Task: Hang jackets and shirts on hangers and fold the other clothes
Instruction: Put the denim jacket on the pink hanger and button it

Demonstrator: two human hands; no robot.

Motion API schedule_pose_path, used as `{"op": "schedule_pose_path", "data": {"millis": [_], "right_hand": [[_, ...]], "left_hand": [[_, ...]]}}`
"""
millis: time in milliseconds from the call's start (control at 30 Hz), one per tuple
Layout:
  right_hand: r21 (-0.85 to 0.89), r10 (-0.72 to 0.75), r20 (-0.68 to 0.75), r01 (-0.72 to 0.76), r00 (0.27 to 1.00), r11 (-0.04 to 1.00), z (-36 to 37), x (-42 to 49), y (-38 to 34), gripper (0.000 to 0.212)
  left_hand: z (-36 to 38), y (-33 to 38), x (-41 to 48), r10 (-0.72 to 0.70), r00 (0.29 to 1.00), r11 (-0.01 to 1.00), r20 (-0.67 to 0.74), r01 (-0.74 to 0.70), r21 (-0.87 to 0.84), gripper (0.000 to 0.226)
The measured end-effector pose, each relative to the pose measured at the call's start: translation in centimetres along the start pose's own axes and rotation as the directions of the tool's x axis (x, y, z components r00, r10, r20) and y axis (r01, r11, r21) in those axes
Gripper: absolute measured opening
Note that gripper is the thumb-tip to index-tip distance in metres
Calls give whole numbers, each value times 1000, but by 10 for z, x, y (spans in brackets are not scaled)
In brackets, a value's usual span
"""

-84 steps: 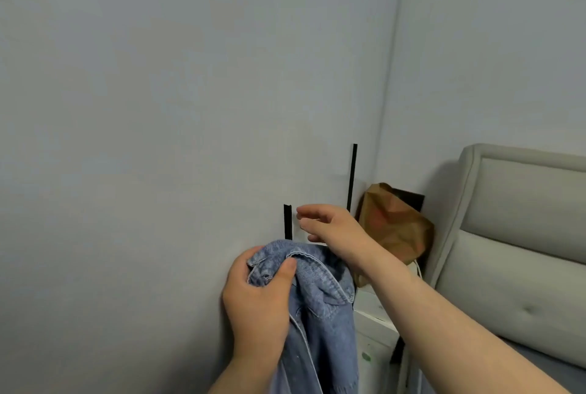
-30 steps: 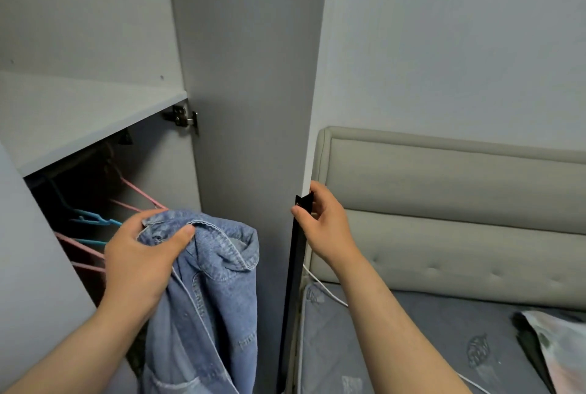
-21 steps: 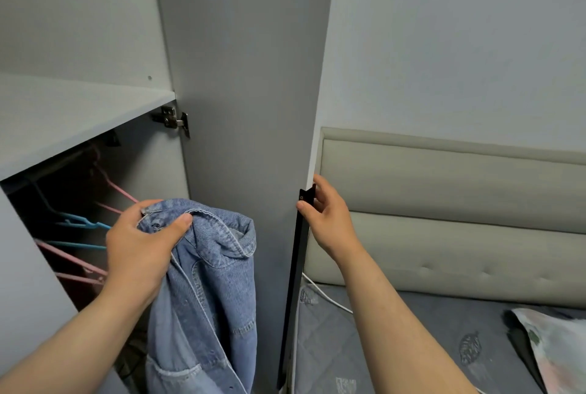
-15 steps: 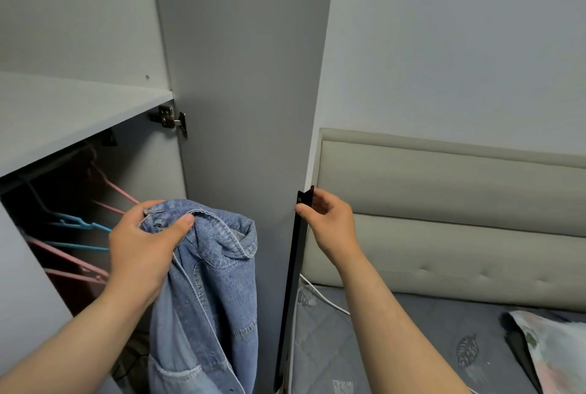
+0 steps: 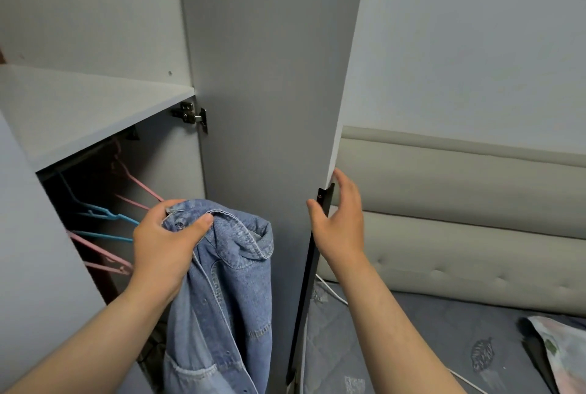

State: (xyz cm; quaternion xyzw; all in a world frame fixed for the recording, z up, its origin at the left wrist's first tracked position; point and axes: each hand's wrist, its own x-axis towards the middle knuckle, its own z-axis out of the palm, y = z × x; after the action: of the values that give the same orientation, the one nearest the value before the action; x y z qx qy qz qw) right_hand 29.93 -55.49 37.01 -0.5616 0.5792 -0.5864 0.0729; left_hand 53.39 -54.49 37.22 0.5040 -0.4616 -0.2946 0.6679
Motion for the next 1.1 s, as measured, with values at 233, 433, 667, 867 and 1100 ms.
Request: {"op": "schedule_pose_path", "data": {"millis": [233,433,667,867,1100], "right_hand": [[222,-354,242,304,903,927,59,-30,-66,32],[326,-120,570,-90,813,941,118,-10,-87,32],[386,-129,648,-178,750,905,183,28,-56,33],[436,-107,692,-296,714,850,260,60,-15,35],[331,8,785,-430,619,840,358,63,35,35]], "left_hand": [[-30,-3,9,-22,991,999,-130,25,24,30],[-48,-18,26,-116,962,993,-248,103,-64,27],[-31,-52,32,-148,930,989,-336,148,-27,29],[-23,-86,68,-150,877,987,-457,163,-12,28],[-22,-128,99,-192,803,978,-564,207,-38,32]]}}
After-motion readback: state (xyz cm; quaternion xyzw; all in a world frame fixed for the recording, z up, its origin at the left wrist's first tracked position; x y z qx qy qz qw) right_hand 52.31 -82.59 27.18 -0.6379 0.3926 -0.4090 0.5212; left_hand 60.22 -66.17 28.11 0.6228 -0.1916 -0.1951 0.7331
